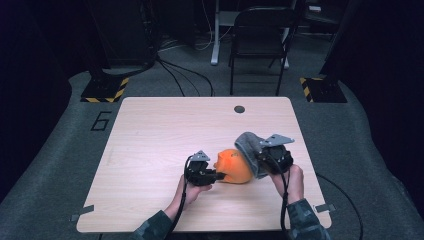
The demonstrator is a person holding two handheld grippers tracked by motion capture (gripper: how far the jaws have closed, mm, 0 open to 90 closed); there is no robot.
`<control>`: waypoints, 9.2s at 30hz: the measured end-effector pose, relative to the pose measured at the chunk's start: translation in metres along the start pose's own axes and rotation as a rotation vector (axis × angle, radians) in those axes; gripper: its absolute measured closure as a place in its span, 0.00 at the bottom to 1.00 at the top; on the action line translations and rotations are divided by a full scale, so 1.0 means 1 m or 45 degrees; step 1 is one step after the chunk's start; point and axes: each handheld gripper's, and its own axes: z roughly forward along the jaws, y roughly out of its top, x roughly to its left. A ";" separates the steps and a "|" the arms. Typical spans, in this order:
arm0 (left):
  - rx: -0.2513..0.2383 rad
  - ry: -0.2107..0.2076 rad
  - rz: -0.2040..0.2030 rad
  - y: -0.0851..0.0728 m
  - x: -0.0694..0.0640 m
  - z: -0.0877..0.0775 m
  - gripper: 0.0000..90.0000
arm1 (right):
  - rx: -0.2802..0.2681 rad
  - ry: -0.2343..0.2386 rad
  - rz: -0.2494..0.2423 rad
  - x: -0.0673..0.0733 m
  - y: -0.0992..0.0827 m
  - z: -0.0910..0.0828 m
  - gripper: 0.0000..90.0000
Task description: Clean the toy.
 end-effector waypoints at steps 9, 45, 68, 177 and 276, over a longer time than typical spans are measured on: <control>0.000 0.007 -0.005 -0.002 0.001 0.001 0.87 | 0.052 0.038 -0.224 0.058 0.000 0.026 0.84; -0.015 0.000 -0.001 -0.001 -0.001 0.002 0.87 | 0.319 -0.067 0.065 -0.029 -0.061 0.085 0.85; -0.006 0.033 0.026 -0.001 -0.003 0.002 0.87 | 0.052 0.043 -0.157 0.039 0.001 0.018 0.85; -0.164 0.153 0.493 0.001 -0.007 0.002 0.87 | 0.192 -0.165 0.223 -0.066 -0.063 0.046 0.85; 0.003 0.125 0.120 -0.006 -0.006 0.012 0.84 | -0.008 0.064 -0.204 0.056 0.011 0.016 0.84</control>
